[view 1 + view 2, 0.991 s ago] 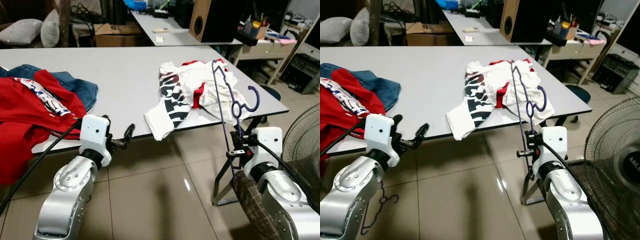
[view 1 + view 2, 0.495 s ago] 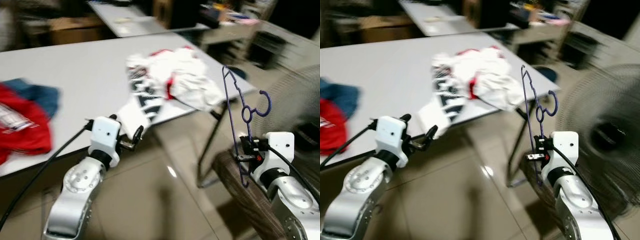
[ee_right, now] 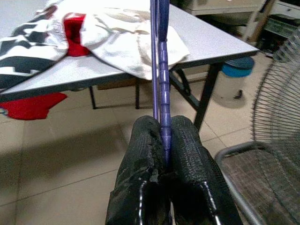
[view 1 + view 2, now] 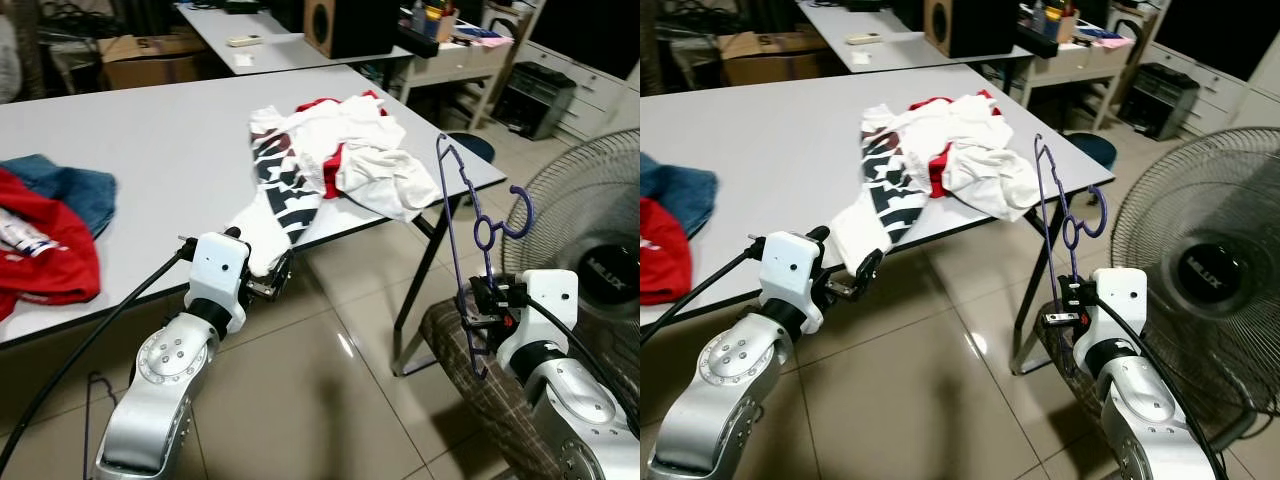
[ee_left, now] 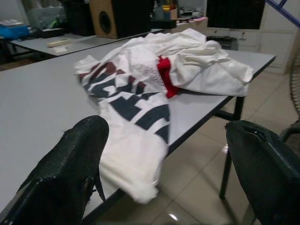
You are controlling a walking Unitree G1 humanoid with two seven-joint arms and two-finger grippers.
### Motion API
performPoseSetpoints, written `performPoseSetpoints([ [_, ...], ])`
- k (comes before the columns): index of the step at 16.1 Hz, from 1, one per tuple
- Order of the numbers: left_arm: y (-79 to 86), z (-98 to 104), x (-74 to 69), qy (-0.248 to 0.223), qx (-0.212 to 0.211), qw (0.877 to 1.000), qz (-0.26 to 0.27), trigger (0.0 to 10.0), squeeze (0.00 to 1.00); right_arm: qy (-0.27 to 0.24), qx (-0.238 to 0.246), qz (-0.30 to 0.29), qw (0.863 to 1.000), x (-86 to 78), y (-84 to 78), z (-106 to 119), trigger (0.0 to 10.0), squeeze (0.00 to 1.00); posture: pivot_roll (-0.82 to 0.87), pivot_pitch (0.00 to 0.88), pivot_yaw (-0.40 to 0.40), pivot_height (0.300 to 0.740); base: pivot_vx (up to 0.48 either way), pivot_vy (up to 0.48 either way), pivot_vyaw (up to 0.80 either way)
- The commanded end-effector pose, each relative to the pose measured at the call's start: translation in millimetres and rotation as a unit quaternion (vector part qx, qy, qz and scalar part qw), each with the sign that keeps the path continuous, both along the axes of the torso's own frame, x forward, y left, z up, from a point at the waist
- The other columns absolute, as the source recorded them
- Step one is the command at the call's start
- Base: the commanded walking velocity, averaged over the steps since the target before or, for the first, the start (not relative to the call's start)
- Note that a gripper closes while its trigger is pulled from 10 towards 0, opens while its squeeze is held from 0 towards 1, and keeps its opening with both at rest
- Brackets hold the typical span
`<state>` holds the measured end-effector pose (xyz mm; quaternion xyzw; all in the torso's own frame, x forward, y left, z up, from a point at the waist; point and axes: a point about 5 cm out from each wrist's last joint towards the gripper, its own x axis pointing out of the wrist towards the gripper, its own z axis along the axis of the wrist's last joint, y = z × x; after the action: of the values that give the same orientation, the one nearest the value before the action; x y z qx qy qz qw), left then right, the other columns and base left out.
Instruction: Hang hanger
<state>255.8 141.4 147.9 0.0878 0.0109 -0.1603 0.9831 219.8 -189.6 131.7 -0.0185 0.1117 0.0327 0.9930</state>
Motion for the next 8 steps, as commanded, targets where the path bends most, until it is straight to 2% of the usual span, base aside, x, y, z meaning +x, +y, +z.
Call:
performPoseSetpoints([
  [1,1.6,-0.8,2.0,-0.002,0.013,1.0,0.007,10.0,0.0,-0.019,-0.003,-0.003,1.0,1.5,-2.8,7.4,10.0,0.0,-0.11,0.0,-0.067,0.74,0.0,0.0,0.0],
  [5,2.6,0.7,3.4,-0.014,0.012,1.0,0.007,10.0,0.0,-0.025,-0.005,0.001,1.0,4.0,-1.7,9.3,10.0,0.0,-0.11,0.0,-0.071,0.74,0.0,0.0,0.0],
  [7,2.6,1.5,2.8,-0.015,0.008,1.0,0.003,10.0,0.0,-0.027,-0.003,-0.001,1.0,4.5,-2.1,9.9,10.0,0.0,-0.11,0.0,-0.074,0.74,0.0,0.0,-0.67],
  [8,2.9,1.3,2.6,-0.016,0.008,1.0,0.002,10.0,0.0,-0.028,0.003,-0.004,1.0,5.0,-2.9,10.3,10.0,0.0,-0.11,0.0,-0.074,0.74,0.262,0.0,-0.8],
])
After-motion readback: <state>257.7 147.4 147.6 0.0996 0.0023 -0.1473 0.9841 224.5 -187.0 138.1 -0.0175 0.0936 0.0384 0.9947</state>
